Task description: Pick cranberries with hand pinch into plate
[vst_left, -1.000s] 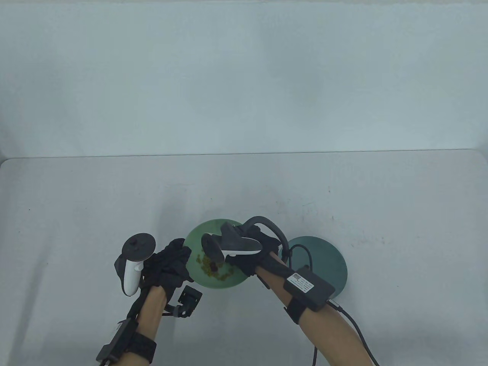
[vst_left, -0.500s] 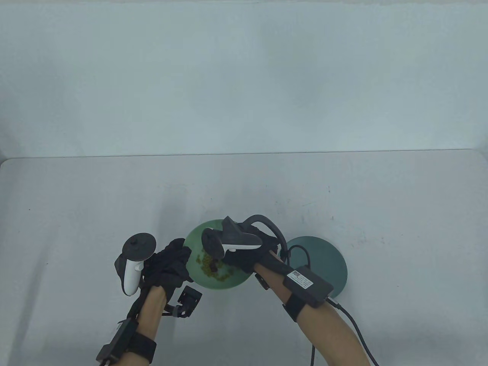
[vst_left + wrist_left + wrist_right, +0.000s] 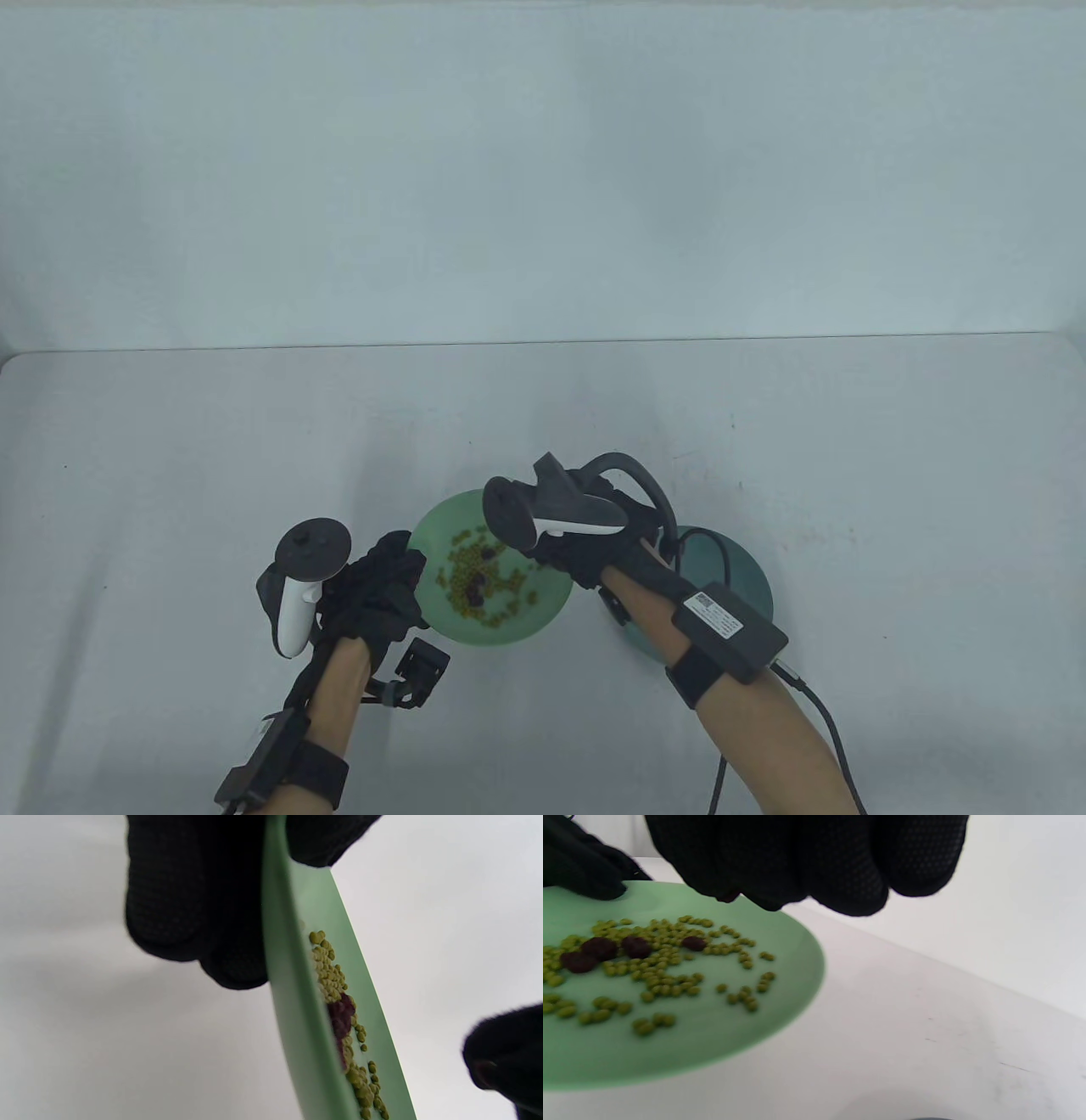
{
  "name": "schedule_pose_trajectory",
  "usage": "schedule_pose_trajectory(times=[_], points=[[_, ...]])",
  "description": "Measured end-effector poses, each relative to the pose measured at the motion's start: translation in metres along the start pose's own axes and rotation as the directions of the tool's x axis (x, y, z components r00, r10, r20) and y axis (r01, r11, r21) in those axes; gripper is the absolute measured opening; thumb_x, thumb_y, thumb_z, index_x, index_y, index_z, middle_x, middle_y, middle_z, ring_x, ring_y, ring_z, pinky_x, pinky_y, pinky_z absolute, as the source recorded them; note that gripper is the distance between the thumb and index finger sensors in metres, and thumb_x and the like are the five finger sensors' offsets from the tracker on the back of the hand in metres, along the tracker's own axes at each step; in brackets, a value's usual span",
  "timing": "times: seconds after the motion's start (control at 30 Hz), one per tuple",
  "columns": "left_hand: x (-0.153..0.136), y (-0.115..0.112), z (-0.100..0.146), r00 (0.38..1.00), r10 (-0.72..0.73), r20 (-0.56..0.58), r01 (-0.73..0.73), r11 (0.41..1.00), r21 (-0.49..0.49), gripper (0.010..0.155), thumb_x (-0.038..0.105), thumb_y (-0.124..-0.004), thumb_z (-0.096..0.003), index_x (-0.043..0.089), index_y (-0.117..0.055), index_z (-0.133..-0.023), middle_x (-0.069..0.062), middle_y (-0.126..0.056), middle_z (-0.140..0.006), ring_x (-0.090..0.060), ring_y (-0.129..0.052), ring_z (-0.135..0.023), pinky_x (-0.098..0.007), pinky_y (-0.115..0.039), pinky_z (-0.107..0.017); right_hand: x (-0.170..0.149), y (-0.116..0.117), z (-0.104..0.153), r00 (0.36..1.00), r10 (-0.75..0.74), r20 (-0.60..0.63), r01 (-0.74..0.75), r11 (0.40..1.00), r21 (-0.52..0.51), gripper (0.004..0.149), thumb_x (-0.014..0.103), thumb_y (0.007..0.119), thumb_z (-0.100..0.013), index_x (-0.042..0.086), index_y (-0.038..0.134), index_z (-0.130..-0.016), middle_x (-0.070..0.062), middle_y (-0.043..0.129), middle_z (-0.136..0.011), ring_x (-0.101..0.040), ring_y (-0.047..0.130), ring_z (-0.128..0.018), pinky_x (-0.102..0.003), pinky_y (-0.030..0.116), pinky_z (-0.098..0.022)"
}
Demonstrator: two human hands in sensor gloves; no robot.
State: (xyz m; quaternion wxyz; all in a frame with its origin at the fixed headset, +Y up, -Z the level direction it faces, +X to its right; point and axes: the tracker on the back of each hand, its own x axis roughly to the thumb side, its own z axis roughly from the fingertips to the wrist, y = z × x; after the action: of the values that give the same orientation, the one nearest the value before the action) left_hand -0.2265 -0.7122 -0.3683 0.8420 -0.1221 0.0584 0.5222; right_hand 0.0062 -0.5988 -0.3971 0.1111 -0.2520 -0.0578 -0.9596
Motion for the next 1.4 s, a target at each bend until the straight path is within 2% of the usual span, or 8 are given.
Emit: schedule_pose_trajectory(times=[0.13, 0.3, 0.63, 0.87, 1.0, 1.2, 1.4], points=[[0.0, 0.0, 0.0, 1.0, -0.001, -0.001, 0.001, 1.0, 0.003, 0.052, 0.02, -0.066, -0.0588, -0.003, -0.056, -0.104, -0.019, -0.085, -0.082, -0.024, -0.109, -0.048, -0.031, -0.096, -0.036, -0.029, 0.003, 0.016, 0.998, -0.008, -0.065, 0.008, 1.0, 0.003, 0.046, 0.049, 0.078, -0.05, 0.019, 0.087, -0.084, 0.013, 0.094, -0.05, -0.008, 0.097, -0.045, -0.041, 0.086, -0.052], [0.0, 0.001, 0.0, 1.0, 0.0, 0.001, 0.0, 1.0, 0.003, 0.052, 0.02, -0.066, -0.0587, -0.003, -0.056, -0.104, -0.019, -0.085, -0.082, -0.024, -0.109, -0.048, -0.031, -0.096, -0.036, -0.062, 0.021, 0.034, 0.989, -0.017, -0.148, 0.02, 1.0, 0.022, 0.046, 0.049, 0.078, -0.05, 0.019, 0.087, -0.084, 0.013, 0.094, -0.05, -0.008, 0.097, -0.045, -0.041, 0.086, -0.052], [0.0, 0.001, 0.0, 1.0, 0.0, 0.005, 0.0, 1.0, 0.003, 0.052, 0.02, -0.066, -0.0588, -0.003, -0.056, -0.104, -0.019, -0.085, -0.082, -0.024, -0.109, -0.048, -0.031, -0.096, -0.035, -0.106, 0.086, 0.051, 0.959, -0.01, -0.284, 0.053, 0.988, 0.144, 0.046, 0.049, 0.078, -0.05, 0.019, 0.087, -0.085, 0.013, 0.094, -0.05, -0.008, 0.097, -0.045, -0.041, 0.086, -0.052], [0.0, 0.001, 0.0, 1.0, 0.0, 0.003, 0.0, 1.0, 0.004, 0.052, 0.021, -0.066, -0.0587, -0.003, -0.056, -0.104, -0.019, -0.086, -0.082, -0.024, -0.109, -0.048, -0.031, -0.096, -0.035, -0.117, 0.123, 0.053, 0.946, -0.019, -0.324, 0.093, 0.972, 0.215, 0.046, 0.048, 0.078, -0.05, 0.019, 0.087, -0.085, 0.013, 0.094, -0.05, -0.008, 0.097, -0.045, -0.041, 0.086, -0.052], [0.0, 0.001, 0.0, 1.0, 0.0, 0.002, 0.0, 1.0, 0.004, 0.052, 0.021, -0.066, -0.0587, -0.003, -0.056, -0.104, -0.019, -0.085, -0.082, -0.024, -0.109, -0.048, -0.031, -0.096, -0.035, -0.118, 0.136, 0.053, 0.942, -0.028, -0.335, 0.112, 0.966, 0.234, 0.046, 0.048, 0.078, -0.05, 0.019, 0.087, -0.084, 0.013, 0.094, -0.05, -0.008, 0.097, -0.045, -0.041, 0.086, -0.052], [0.0, 0.001, 0.0, 1.0, 0.0, 0.0, 0.0, 1.0, 0.004, 0.052, 0.021, -0.066, -0.0587, -0.003, -0.056, -0.104, -0.019, -0.085, -0.082, -0.024, -0.109, -0.047, -0.031, -0.096, -0.035, -0.12, 0.15, 0.051, 0.937, -0.038, -0.347, 0.134, 0.957, 0.257, 0.045, 0.048, 0.078, -0.05, 0.019, 0.087, -0.084, 0.013, 0.093, -0.05, -0.008, 0.097, -0.045, -0.041, 0.086, -0.052], [0.0, 0.001, 0.0, 1.0, -0.002, -0.001, 0.002, 1.0, 0.004, 0.052, 0.021, -0.066, -0.0587, -0.003, -0.056, -0.104, -0.019, -0.086, -0.082, -0.024, -0.109, -0.047, -0.031, -0.096, -0.035, -0.122, 0.154, 0.051, 0.933, -0.042, -0.357, 0.144, 0.954, 0.264, 0.045, 0.049, 0.078, -0.05, 0.021, 0.087, -0.084, 0.013, 0.093, -0.05, -0.009, 0.097, -0.046, -0.041, 0.085, -0.053]])
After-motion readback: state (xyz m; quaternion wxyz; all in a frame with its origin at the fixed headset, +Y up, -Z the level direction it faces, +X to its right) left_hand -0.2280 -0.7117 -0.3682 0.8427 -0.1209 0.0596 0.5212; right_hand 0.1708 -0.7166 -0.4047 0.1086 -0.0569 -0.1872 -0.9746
